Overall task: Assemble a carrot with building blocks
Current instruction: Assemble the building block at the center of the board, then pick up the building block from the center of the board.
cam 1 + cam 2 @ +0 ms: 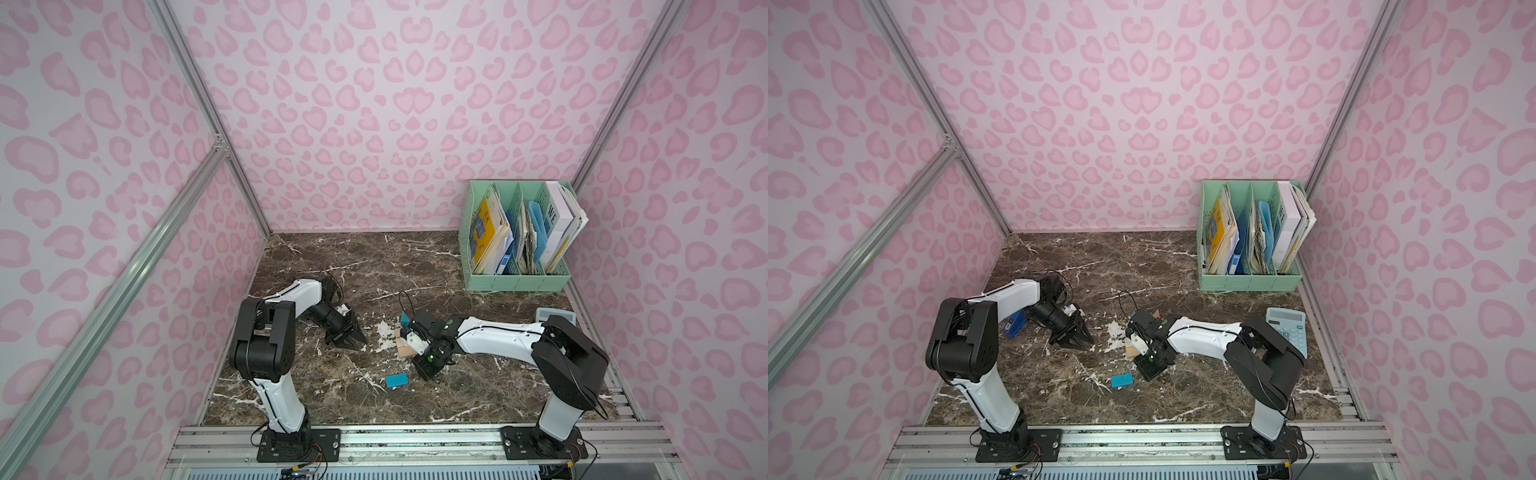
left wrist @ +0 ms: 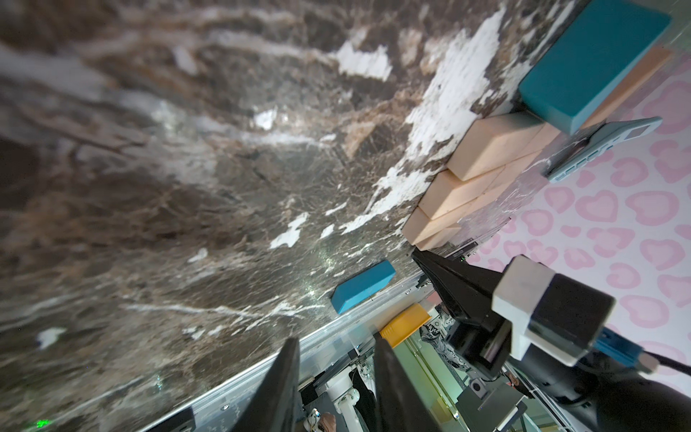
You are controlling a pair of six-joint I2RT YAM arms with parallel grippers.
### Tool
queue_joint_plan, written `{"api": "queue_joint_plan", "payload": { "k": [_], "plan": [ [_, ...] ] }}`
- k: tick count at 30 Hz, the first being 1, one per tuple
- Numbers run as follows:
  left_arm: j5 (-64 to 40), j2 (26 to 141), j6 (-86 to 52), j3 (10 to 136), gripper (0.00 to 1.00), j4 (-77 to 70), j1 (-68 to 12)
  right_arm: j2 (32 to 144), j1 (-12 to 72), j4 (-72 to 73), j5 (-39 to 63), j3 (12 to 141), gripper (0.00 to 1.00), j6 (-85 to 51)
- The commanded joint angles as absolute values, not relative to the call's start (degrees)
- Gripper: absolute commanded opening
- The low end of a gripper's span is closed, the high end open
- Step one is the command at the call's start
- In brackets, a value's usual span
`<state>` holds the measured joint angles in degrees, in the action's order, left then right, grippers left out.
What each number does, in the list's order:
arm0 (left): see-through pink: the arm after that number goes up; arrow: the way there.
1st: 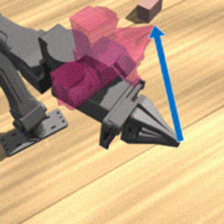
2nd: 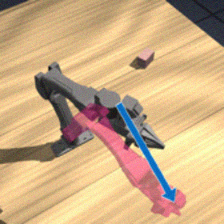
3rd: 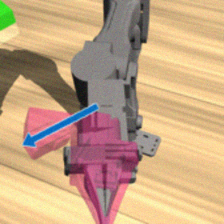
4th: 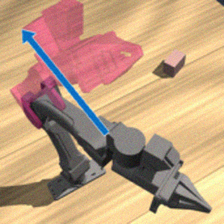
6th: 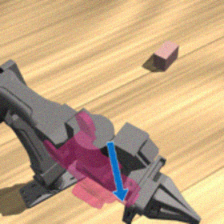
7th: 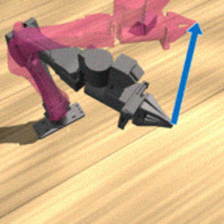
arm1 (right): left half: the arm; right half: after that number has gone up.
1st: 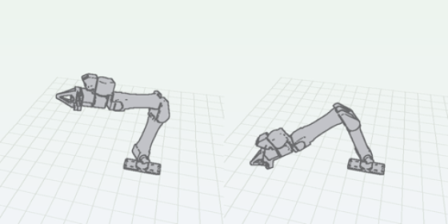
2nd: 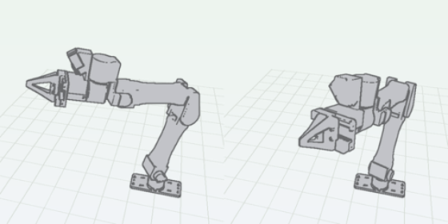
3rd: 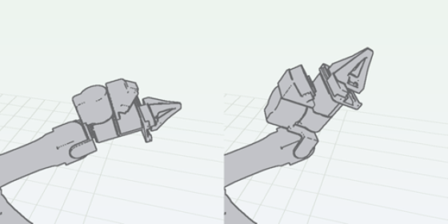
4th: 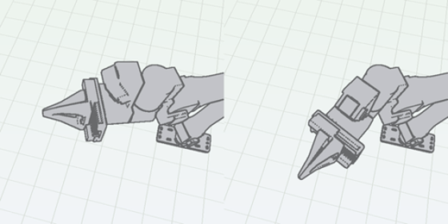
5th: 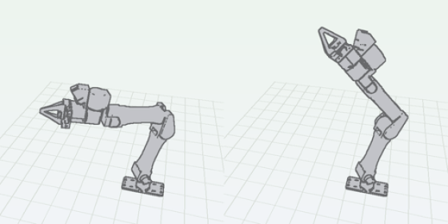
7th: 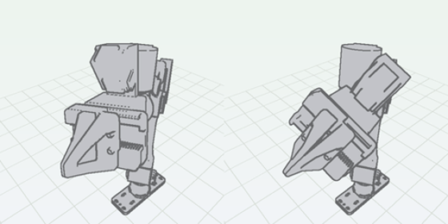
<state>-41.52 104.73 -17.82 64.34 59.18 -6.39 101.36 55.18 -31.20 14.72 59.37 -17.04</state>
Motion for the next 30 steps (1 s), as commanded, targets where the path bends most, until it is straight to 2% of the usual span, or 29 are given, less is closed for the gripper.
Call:
{"api": "queue_joint_plan", "payload": {
  "k": [1,17,20,21,23,26,27,28,29,30],
  "plan": [
    [-42.17,105.07,-17.31,64.86,0.35,60.13,-6.39,101.66,54.82,-32.20,13.76,59.84,0.00,-16.50],
    [-42.07,105.20,-17.48,64.47,0.35,59.85,-6.36,100.94,53.99,-33.32,12.98,62.14,0.00,-15.37],
    [-42.13,105.29,-17.40,64.47,0.35,59.91,-6.37,99.55,54.44,-33.54,16.07,62.53,0.00,-14.97],
    [-42.10,105.29,-17.41,64.47,0.36,59.89,-6.41,98.50,55.10,-33.12,16.92,62.26,0.08,-14.68],
    [-42.06,105.28,-17.41,64.30,0.36,59.81,-6.40,96.69,56.66,-32.63,16.20,62.14,0.32,-14.87],
    [-41.63,105.36,-17.41,64.08,0.37,59.81,-6.37,96.12,58.42,-33.61,15.44,64.30,0.61,-16.25],
    [-41.21,105.46,-17.40,63.99,0.38,59.90,-6.26,96.96,58.81,-34.68,15.22,65.81,0.79,-17.19],
    [-40.58,105.46,-17.53,63.98,0.38,60.03,-6.24,98.08,59.20,-35.68,15.44,67.38,0.94,-18.07],
    [-39.31,105.47,-17.94,64.14,0.39,60.38,-6.09,100.00,59.58,-37.37,16.35,69.35,0.98,-18.72],
    [-37.88,105.47,-18.38,64.20,0.39,60.85,-5.83,101.95,60.46,-39.23,16.14,71.62,0.98,-19.27]
  ]
}}
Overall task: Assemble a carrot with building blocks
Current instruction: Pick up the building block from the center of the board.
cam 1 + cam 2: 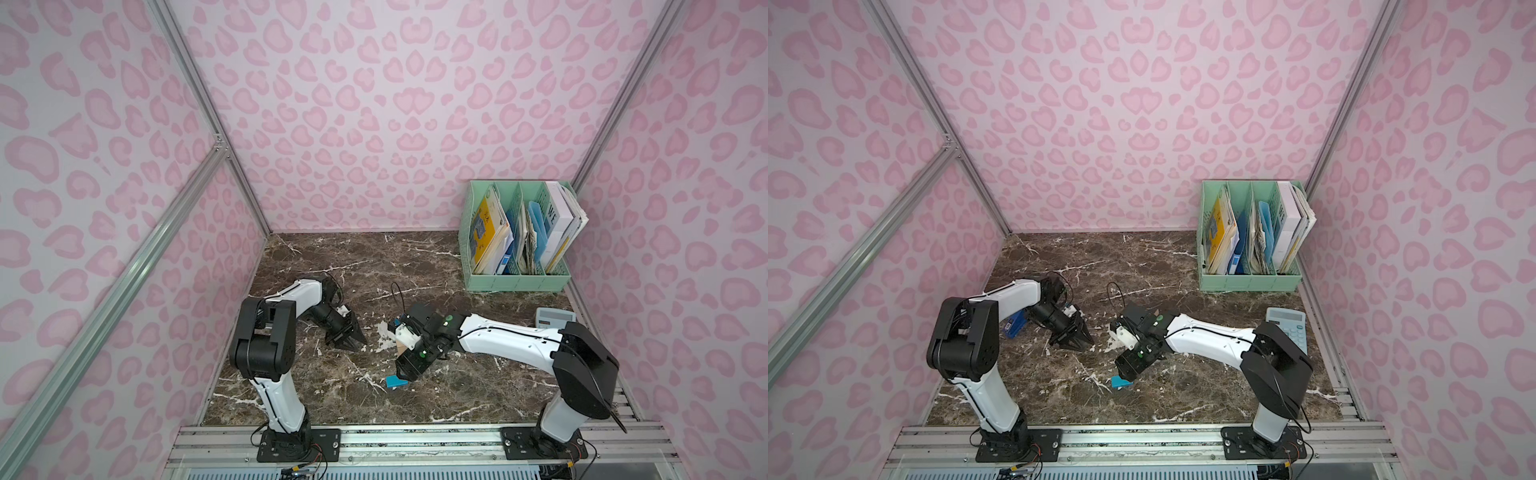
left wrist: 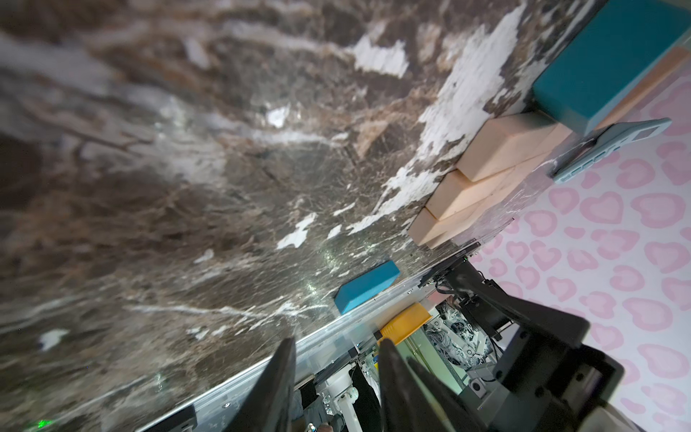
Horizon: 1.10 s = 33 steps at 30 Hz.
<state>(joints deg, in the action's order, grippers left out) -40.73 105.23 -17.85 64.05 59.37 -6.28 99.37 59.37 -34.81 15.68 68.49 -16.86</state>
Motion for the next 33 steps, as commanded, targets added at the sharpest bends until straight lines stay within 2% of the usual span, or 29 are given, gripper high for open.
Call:
{"api": "queue_joint_plan", "payload": {
  "k": [1,5,10,14,20,33],
  "plan": [
    [-37.18,105.38,-18.54,64.35,0.39,61.20,-5.55,103.82,61.75,-41.34,14.59,73.93,0.98,-19.74],
    [-35.91,104.18,-18.50,64.45,0.41,61.89,-4.51,109.86,65.53,-46.23,10.99,80.42,0.98,-23.16],
    [-35.60,103.19,-17.29,63.61,0.41,62.95,-3.99,111.71,66.88,-45.36,11.24,80.84,0.99,-29.29],
    [-35.56,102.74,-15.98,62.45,0.41,63.88,-3.95,112.40,67.50,-44.64,11.12,80.74,0.97,-33.62],
    [-34.44,101.97,-13.79,62.64,0.41,66.99,-3.91,115.31,67.85,-46.03,8.61,83.41,0.87,-40.17],
    [-33.83,102.00,-11.37,65.13,0.41,70.66,-3.92,121.76,70.40,-55.75,0.54,92.76,0.84,-45.56]
  ]
}}
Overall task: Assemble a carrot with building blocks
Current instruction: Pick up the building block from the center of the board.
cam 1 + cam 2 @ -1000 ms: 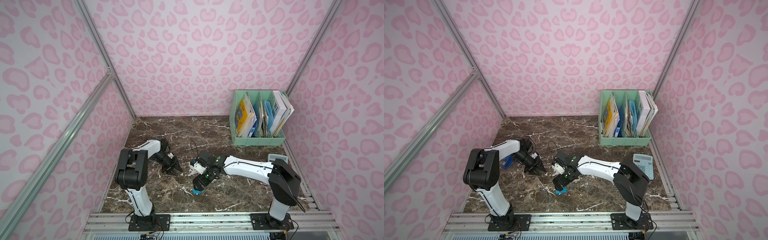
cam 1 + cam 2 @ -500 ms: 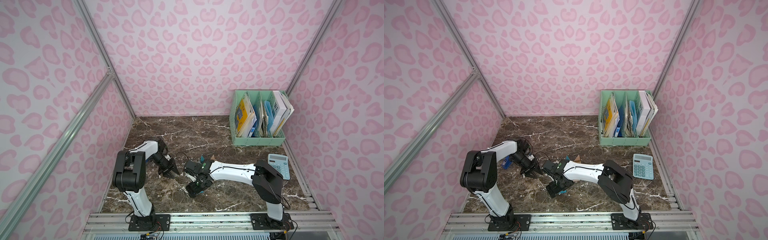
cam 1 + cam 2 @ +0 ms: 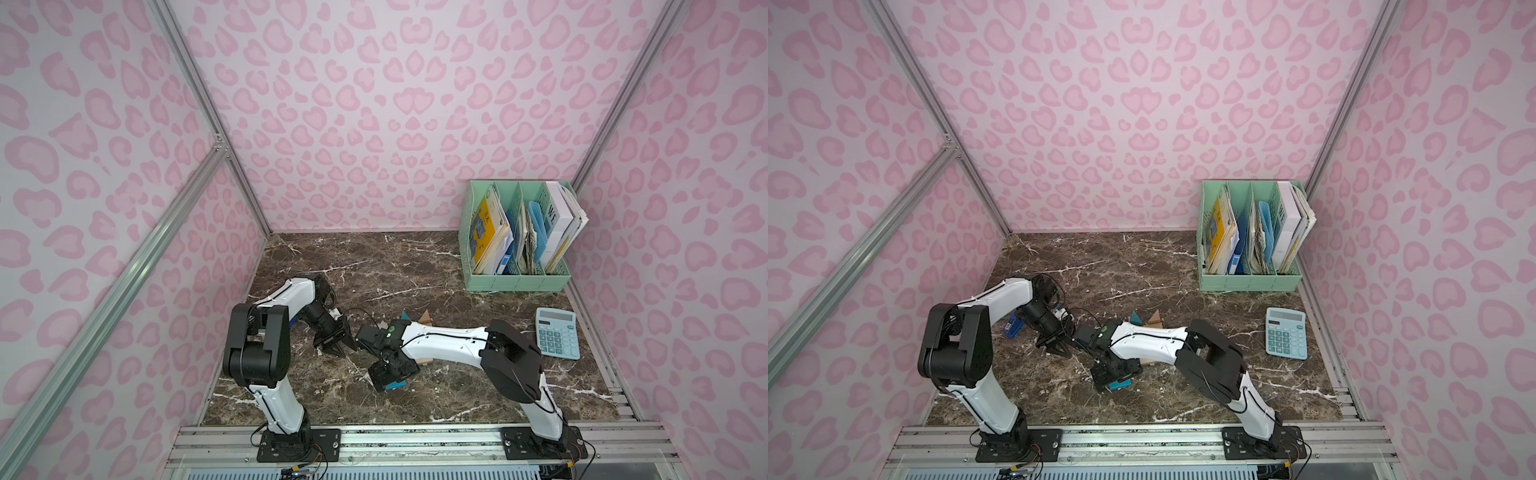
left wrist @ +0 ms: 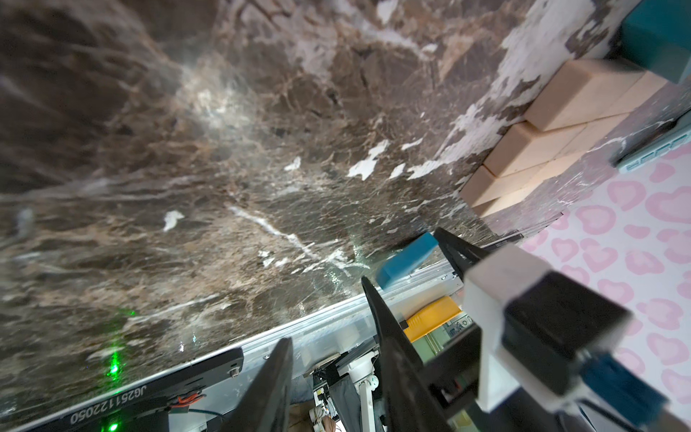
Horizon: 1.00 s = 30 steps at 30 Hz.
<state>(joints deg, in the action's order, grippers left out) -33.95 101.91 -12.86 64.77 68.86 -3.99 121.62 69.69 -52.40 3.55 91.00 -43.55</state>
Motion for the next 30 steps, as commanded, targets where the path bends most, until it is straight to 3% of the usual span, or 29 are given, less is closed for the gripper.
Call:
{"api": "queue_joint_plan", "payload": {
  "k": [1,17,23,30],
  "plan": [
    [-33.96,102.12,-11.32,65.13,0.41,70.63,-3.95,122.02,70.64,-56.50,0.04,93.36,0.84,-45.61],
    [-35.77,104.68,-10.81,66.89,0.41,70.75,-3.93,121.80,70.27,-54.77,1.81,91.62,0.74,-45.08],
    [-35.95,104.74,-11.07,66.76,0.40,70.34,-3.93,116.93,69.05,-51.44,4.13,84.52,0.59,-47.65],
    [-36.21,104.94,-11.42,66.72,0.40,69.70,-3.95,109.41,67.83,-48.78,4.98,75.28,0.56,-51.44]
  ]
}}
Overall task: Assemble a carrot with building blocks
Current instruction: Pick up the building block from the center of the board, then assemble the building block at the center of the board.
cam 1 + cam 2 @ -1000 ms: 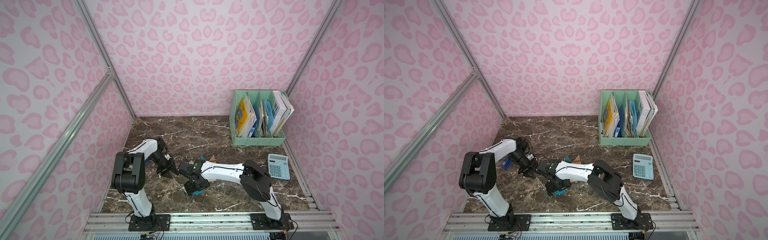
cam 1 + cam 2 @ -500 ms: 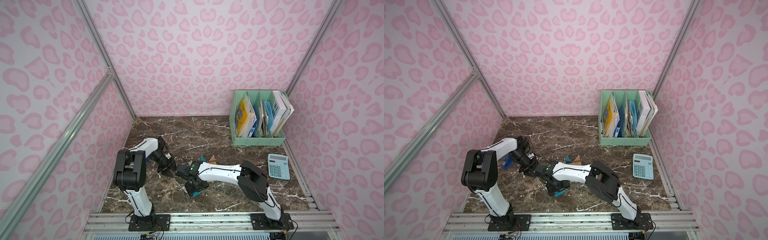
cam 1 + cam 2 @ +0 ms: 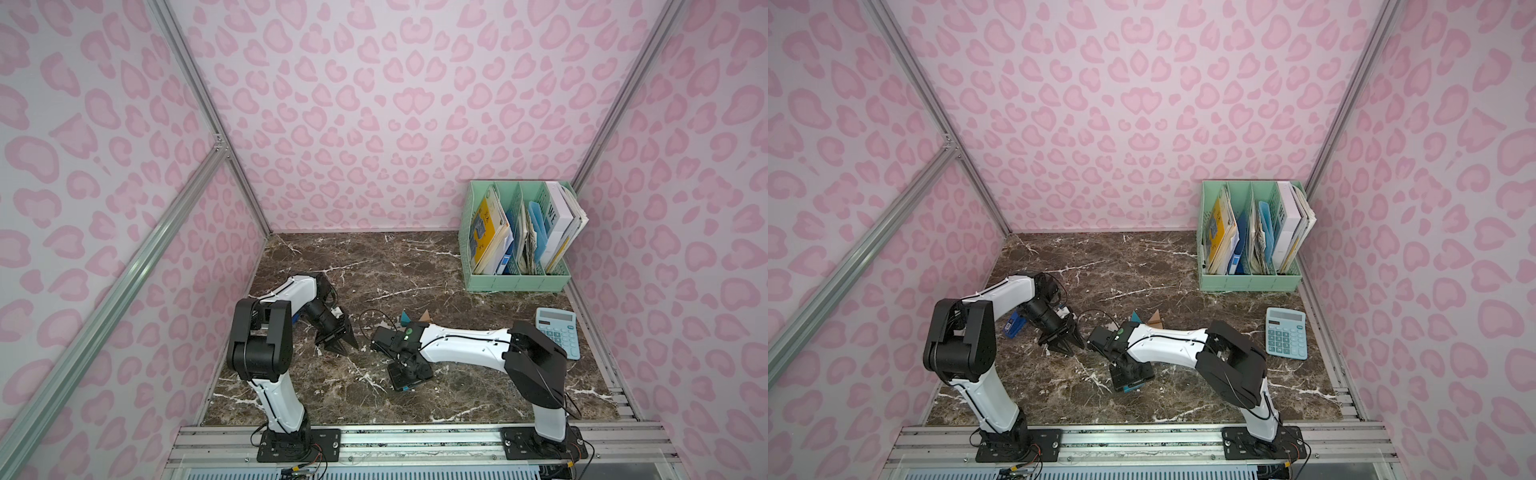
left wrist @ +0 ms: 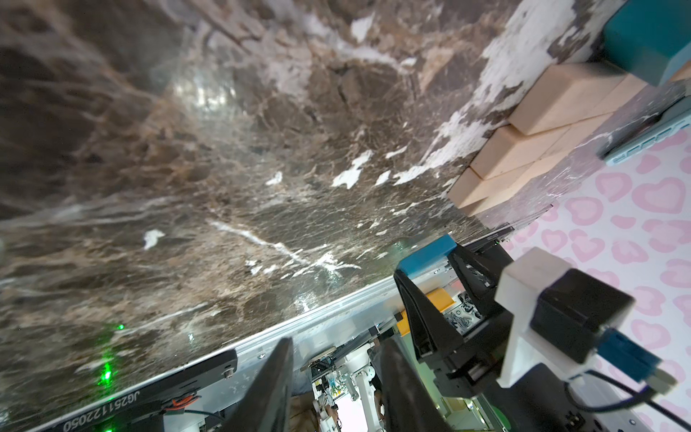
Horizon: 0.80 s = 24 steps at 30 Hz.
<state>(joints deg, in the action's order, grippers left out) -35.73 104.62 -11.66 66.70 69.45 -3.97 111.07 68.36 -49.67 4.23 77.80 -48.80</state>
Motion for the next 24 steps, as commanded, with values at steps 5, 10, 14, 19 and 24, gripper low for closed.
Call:
{"api": "queue_joint_plan", "payload": {
  "k": [5,10,14,19,24],
  "plan": [
    [-37.06,104.75,-11.71,66.54,0.40,69.30,-3.91,107.67,65.42,-48.05,5.48,71.74,0.56,-51.86],
    [-37.26,103.59,-12.48,65.45,0.40,68.54,-3.93,107.93,63.41,-48.34,4.67,71.70,0.57,-50.81],
    [-37.53,102.71,-12.91,64.38,0.40,67.98,-3.89,108.68,62.11,-49.12,3.98,72.07,0.58,-50.18],
    [-37.49,102.05,-13.38,63.91,0.40,67.77,-3.90,108.91,61.35,-49.56,3.30,71.88,0.58,-49.81],
    [-37.51,101.47,-13.95,63.63,0.40,67.44,-3.88,108.71,60.49,-49.11,2.90,71.61,0.59,-49.61]
  ]
}}
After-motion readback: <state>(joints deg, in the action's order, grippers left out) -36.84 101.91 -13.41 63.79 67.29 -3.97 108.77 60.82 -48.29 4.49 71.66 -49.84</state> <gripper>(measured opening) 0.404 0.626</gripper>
